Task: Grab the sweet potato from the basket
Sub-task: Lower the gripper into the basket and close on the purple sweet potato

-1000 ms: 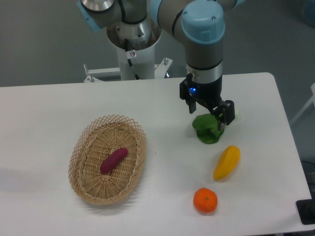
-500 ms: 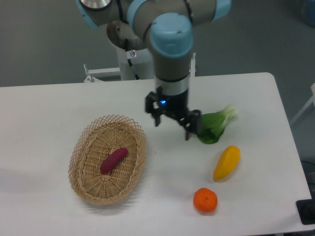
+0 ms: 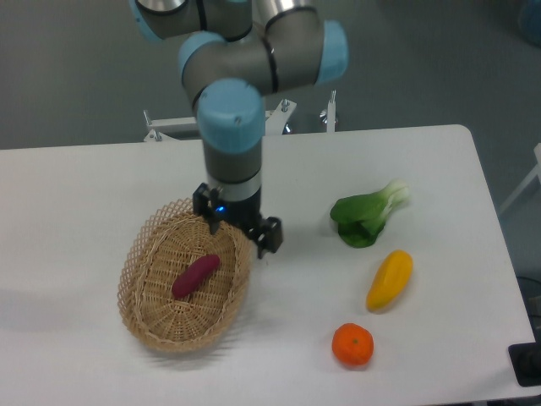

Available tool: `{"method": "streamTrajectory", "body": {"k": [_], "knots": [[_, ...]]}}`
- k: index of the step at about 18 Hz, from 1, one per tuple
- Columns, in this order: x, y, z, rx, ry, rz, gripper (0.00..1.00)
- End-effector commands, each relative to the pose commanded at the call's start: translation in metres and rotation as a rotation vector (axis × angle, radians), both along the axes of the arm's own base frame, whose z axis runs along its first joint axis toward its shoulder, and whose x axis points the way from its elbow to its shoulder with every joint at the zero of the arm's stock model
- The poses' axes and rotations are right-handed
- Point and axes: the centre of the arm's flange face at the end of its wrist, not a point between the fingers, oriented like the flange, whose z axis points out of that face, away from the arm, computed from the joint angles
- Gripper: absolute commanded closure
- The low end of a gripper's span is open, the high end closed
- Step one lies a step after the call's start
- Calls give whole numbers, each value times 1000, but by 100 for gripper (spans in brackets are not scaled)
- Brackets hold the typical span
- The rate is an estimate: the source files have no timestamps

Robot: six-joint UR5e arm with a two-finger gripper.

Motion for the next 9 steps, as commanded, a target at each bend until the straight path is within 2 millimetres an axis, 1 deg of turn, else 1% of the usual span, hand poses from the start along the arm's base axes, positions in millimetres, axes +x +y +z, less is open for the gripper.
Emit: {"method": "streamTrajectory", "body": {"k": [1, 3, 4, 6, 8, 9], "knots": [[6, 6, -9, -2, -7, -14, 0], [13, 13, -28, -14, -17, -28, 0], [16, 16, -32, -11, -14, -36, 0], [22, 20, -46, -14, -15, -46, 0], [34, 25, -56, -17, -19, -59, 0], [40, 24, -61, -25, -22, -63, 0]]}}
